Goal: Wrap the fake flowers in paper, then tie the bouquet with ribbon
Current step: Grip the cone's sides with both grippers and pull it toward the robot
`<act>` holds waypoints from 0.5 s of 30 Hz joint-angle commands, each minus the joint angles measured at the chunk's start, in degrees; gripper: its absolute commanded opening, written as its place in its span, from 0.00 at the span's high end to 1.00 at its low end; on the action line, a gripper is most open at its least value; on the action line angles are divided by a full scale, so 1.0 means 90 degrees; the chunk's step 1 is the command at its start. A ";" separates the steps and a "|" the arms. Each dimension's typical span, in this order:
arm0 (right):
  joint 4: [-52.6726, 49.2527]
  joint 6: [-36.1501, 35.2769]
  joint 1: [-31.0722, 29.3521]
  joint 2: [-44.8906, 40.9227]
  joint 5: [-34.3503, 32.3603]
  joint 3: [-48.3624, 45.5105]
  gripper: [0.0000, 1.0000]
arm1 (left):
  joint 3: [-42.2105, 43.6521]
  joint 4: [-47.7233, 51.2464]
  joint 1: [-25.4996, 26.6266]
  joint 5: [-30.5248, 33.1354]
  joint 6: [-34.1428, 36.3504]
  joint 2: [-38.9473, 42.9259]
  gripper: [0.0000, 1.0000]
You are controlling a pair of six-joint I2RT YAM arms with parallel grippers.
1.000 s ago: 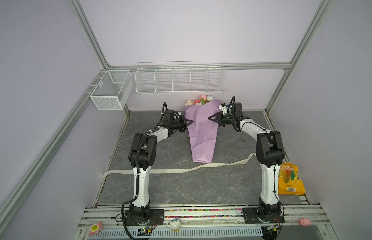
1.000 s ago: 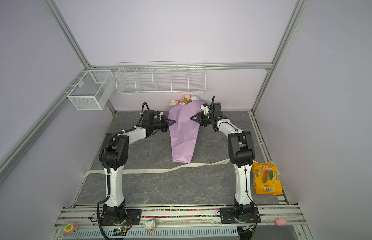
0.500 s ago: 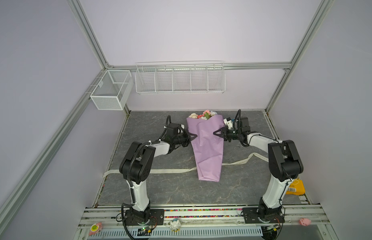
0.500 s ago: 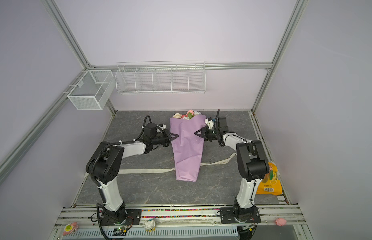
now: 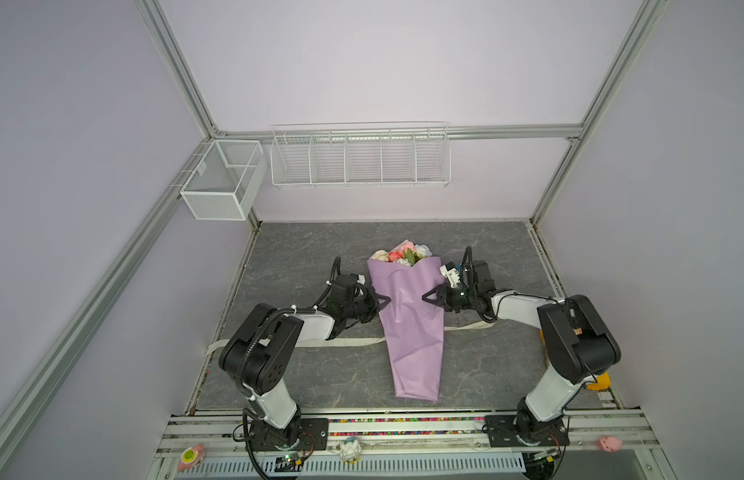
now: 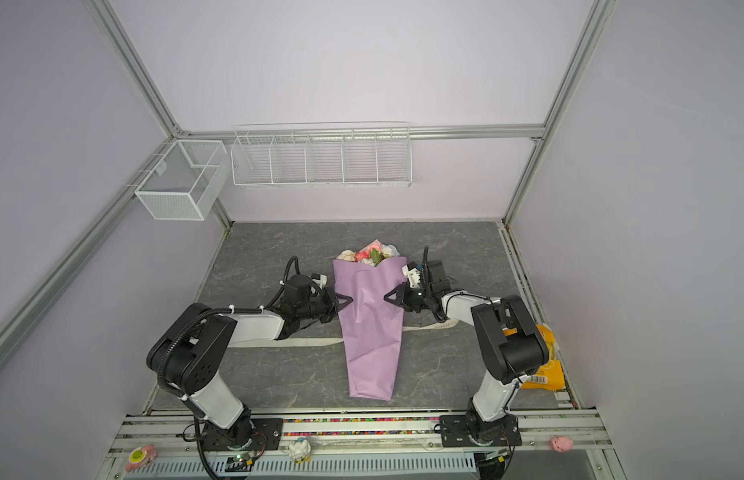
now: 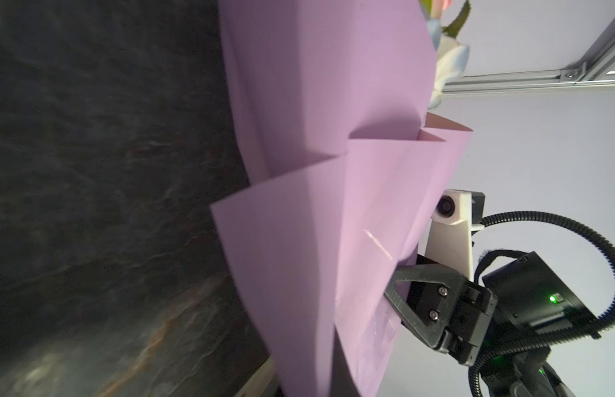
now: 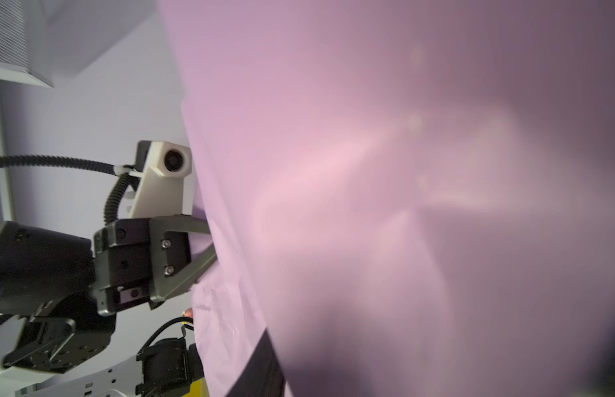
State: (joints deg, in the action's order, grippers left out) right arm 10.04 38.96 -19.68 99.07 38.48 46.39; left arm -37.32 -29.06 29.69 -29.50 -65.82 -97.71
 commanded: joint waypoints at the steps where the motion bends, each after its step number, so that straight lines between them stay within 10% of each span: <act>1: 0.0523 0.0044 -0.0138 0.0115 -0.0267 -0.0281 0.72 | 0.0242 -0.0428 0.0035 0.0145 0.0188 -0.0020 1.00; 15: 0.0427 0.0137 -0.0259 0.0235 -0.0624 -0.0336 0.54 | 0.0724 -0.0849 0.0033 0.0176 0.0203 -0.0326 0.87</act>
State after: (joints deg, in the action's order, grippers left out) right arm 14.33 40.25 -21.58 102.02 34.33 43.55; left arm -31.53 -35.48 29.69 -28.32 -64.55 -101.14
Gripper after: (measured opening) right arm 0.443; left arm 0.120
